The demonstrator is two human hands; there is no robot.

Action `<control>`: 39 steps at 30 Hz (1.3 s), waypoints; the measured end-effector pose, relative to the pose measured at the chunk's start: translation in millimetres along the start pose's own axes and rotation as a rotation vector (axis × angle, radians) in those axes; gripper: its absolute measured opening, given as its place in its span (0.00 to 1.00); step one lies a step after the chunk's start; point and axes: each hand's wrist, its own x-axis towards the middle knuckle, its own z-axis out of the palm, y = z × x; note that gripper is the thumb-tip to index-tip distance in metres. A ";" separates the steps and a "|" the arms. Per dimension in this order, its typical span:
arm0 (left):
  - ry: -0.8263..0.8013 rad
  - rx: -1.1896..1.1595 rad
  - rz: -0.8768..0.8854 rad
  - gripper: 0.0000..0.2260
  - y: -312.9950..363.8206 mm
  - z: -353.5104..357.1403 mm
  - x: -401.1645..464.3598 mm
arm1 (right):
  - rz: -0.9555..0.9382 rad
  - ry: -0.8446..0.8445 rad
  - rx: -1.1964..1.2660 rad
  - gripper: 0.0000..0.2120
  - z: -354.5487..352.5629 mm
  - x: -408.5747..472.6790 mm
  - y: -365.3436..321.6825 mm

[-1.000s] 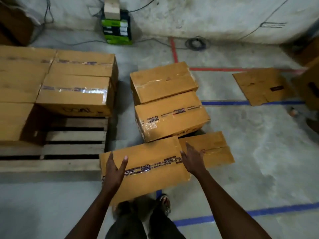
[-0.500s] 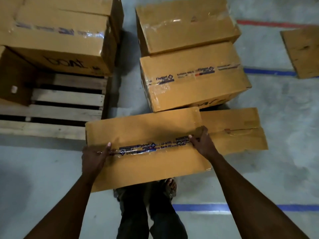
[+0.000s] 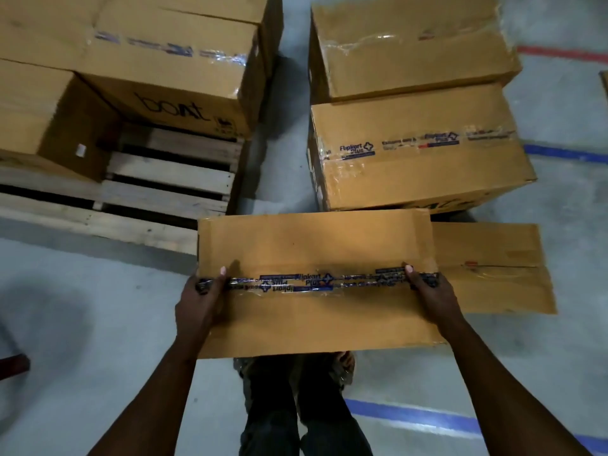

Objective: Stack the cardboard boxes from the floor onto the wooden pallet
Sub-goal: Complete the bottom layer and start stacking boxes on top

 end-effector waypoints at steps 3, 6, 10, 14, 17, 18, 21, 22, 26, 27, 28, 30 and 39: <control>0.021 -0.032 0.024 0.34 14.4 -26.6 -25.6 | 0.000 0.018 0.063 0.37 -19.2 -33.0 -15.8; 0.035 -0.023 0.020 0.38 35.3 -64.3 -55.1 | 0.035 0.039 0.045 0.38 -40.4 -74.4 -31.5; 0.038 -0.009 0.009 0.38 65.2 -126.0 -96.7 | 0.136 -0.024 0.044 0.44 -62.2 -94.5 -16.6; 0.035 -0.027 0.101 0.32 83.9 -195.4 -134.0 | 0.082 -0.020 0.044 0.45 -67.9 -167.6 -77.6; 0.056 -0.068 0.175 0.23 88.8 -246.0 -163.4 | 0.069 -0.010 0.052 0.47 -66.8 -225.2 -116.4; 0.058 -0.087 0.190 0.24 86.9 -261.7 -170.2 | 0.067 -0.028 0.056 0.50 -64.8 -236.7 -120.8; 0.067 -0.124 0.210 0.34 73.9 -303.3 -182.0 | 0.023 -0.043 0.074 0.53 -52.2 -252.8 -117.1; 0.068 -0.138 0.214 0.37 67.6 -316.8 -183.6 | 0.001 -0.026 0.077 0.52 -46.8 -272.2 -128.6; 0.056 -0.181 0.222 0.40 39.9 -368.3 -183.9 | -0.112 -0.015 0.041 0.51 -26.2 -352.4 -186.3; 0.053 -0.192 0.220 0.40 32.1 -380.7 -181.1 | -0.133 -0.029 0.034 0.50 -19.2 -367.1 -197.4; 0.049 -0.203 0.215 0.41 22.9 -392.6 -176.7 | -0.149 -0.037 0.019 0.48 -11.2 -377.6 -205.7; 0.042 -0.216 0.202 0.39 9.2 -412.9 -168.0 | -0.187 -0.058 0.009 0.47 2.6 -390.7 -221.7; 0.017 -0.214 0.222 0.37 -2.9 -500.4 -107.0 | -0.289 -0.054 -0.033 0.60 77.4 -419.9 -288.1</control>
